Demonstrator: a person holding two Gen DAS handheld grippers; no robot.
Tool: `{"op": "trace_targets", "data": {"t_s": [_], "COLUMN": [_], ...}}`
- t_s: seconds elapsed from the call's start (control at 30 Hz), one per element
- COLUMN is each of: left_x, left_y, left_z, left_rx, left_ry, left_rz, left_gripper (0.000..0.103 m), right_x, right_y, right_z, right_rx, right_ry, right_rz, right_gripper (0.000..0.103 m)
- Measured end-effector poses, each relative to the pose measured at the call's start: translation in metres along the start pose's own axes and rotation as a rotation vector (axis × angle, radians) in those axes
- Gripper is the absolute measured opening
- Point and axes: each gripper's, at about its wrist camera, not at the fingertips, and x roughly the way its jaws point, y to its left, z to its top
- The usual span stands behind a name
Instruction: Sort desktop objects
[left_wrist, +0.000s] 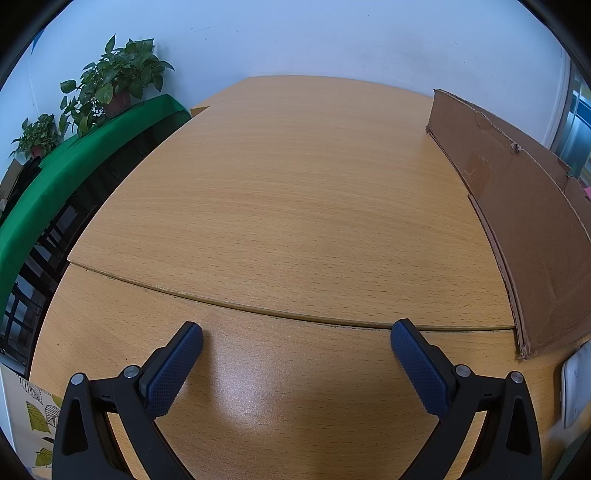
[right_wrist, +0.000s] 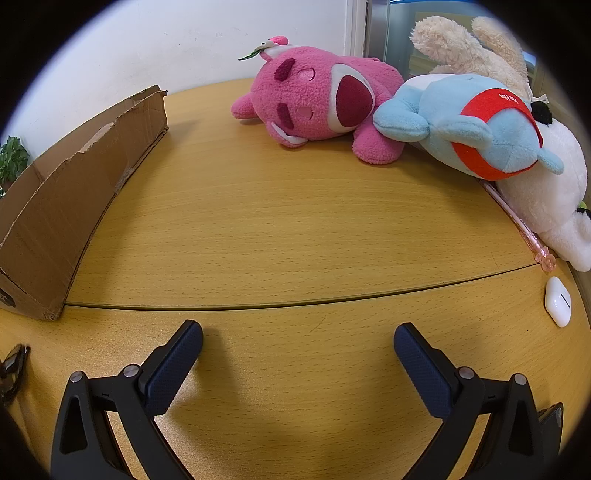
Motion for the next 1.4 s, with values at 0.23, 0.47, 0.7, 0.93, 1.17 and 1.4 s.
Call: {"op": "trace_targets", "data": {"t_s": [0.23, 0.47, 0.7, 0.93, 1.17, 1.4], "left_x": [-0.0001, -0.0009, -0.0002, -0.0006, -0.0002, -0.0003], "left_y": [0.0001, 0.0003, 0.0002, 0.0003, 0.0003, 0.0004], "left_z": [0.0000, 0.0005, 0.0001, 0.0003, 0.0001, 0.0002], "left_rx": [0.000, 0.000, 0.000, 0.000, -0.001, -0.001], "left_ry": [0.000, 0.000, 0.000, 0.000, 0.000, 0.000], "left_rz": [0.000, 0.000, 0.000, 0.000, 0.000, 0.000], "left_gripper": [0.103, 0.103, 0.103, 0.103, 0.103, 0.103], "right_x": [-0.0001, -0.0002, -0.0003, -0.0004, -0.0009, -0.0005], "right_y": [-0.0001, -0.0002, -0.0001, -0.0002, -0.0003, -0.0004], "right_z": [-0.0001, -0.0001, -0.0004, -0.0004, -0.0005, -0.0007], "right_rx": [0.002, 0.004, 0.005, 0.007, 0.008, 0.009], "right_ry": [0.000, 0.000, 0.000, 0.000, 0.000, 0.000], "right_rz": [-0.002, -0.004, -0.005, -0.007, -0.008, -0.010], "right_gripper": [0.103, 0.103, 0.103, 0.103, 0.103, 0.103]}}
